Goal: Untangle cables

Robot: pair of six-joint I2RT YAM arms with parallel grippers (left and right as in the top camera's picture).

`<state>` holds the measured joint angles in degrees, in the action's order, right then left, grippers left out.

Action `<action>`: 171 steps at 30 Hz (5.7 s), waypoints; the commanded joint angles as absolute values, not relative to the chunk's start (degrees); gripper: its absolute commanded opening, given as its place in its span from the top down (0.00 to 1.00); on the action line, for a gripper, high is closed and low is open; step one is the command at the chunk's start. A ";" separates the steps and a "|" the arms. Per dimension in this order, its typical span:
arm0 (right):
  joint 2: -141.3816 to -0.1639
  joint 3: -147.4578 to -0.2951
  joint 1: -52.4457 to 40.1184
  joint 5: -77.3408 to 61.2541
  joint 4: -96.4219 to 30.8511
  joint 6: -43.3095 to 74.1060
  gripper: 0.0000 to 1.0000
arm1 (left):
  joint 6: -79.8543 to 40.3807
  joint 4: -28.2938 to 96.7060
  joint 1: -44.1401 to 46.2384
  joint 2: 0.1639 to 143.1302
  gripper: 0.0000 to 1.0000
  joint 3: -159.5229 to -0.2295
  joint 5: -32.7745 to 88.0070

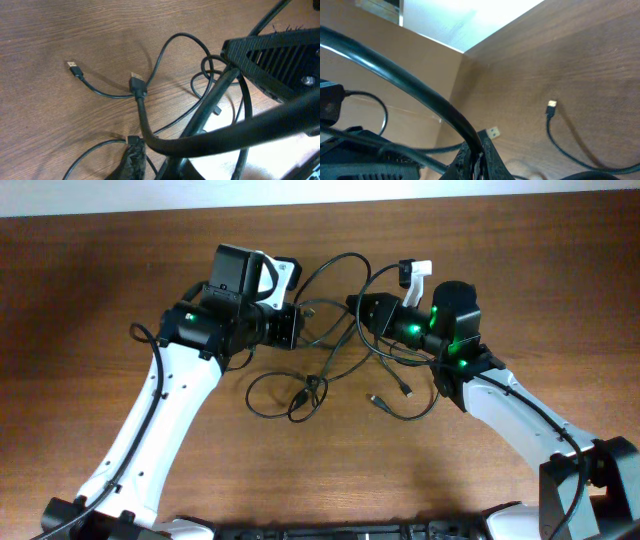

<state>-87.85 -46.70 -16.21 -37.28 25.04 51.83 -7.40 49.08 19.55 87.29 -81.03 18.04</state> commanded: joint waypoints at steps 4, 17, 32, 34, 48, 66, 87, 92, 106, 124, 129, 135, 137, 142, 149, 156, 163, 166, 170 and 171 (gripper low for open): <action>-86.56 -46.96 -16.10 -46.81 24.80 53.52 0.96 | -7.18 47.46 19.51 87.42 0.96 -81.41 18.63; -86.56 -46.94 -16.08 -51.55 16.45 53.47 0.96 | -7.16 50.50 19.51 87.42 0.39 -81.25 7.62; -86.56 -46.96 -16.03 -64.90 16.27 52.36 0.96 | -1.23 50.19 19.49 87.42 0.45 -79.15 6.76; -86.56 -46.96 -15.99 -65.52 16.34 52.36 0.96 | -1.23 50.24 19.33 87.42 0.43 -79.15 1.45; -86.61 -46.94 -15.66 -64.29 16.88 35.66 0.96 | -1.67 48.34 17.02 87.42 0.33 -79.15 4.05; -86.61 -46.94 -15.77 -47.22 14.57 47.99 0.96 | -27.81 51.88 15.40 87.44 0.02 -76.42 28.03; -86.61 -46.94 -25.98 -40.77 13.21 62.67 0.96 | -67.75 42.85 19.99 87.50 0.01 -69.78 15.29; -86.61 -46.94 -25.98 -42.89 13.23 62.65 0.96 | -67.68 42.85 19.99 87.53 0.11 -69.78 13.21; -86.61 -46.94 -26.11 -44.62 11.70 61.56 0.96 | -67.70 39.83 19.99 87.55 0.81 -69.78 12.14; -86.61 -46.94 -26.89 -38.06 3.22 38.92 0.01 | -52.53 39.44 11.11 82.81 1.00 -75.29 12.36; -86.59 -46.96 -26.89 -39.55 2.96 35.81 0.01 | -49.08 39.38 6.70 77.73 1.00 -78.17 12.12; -84.84 -46.96 -27.29 -48.42 8.10 38.57 0.01 | -48.27 39.64 7.03 77.67 1.00 -78.15 12.14; -84.44 -46.96 -28.82 -48.25 12.12 41.17 0.02 | -48.29 39.46 7.14 77.67 1.00 -78.15 12.16; -84.99 -46.96 -34.74 -34.68 13.72 40.91 0.18 | -48.34 39.44 7.14 77.65 1.00 -78.15 12.45; -90.65 -46.96 -41.17 -17.87 14.13 39.90 0.96 | -49.58 39.20 8.10 77.65 1.00 -78.15 14.61; -83.24 -46.96 -22.87 -16.82 4.75 36.23 0.96 | -46.35 39.55 1.39 77.52 1.00 -78.15 5.74; -82.96 -46.94 -5.69 -4.97 -21.71 27.77 0.96 | -46.63 37.26 -8.45 77.52 1.00 -78.15 11.22; -84.71 -46.81 -2.07 -0.56 -28.62 27.79 0.96 | -46.61 32.69 -9.30 77.52 1.00 -78.15 12.62; -85.58 -45.52 -0.36 -0.80 -30.28 27.83 0.96 | -46.54 26.85 -9.28 77.54 1.00 -78.15 10.76; -85.76 -45.28 -0.38 -0.84 -30.28 27.83 0.96 | -46.54 26.35 -9.28 77.54 1.00 -78.15 9.15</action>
<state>-85.03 -46.39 -0.75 -3.42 -30.02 29.04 -47.53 28.29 -9.08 77.52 -77.38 11.07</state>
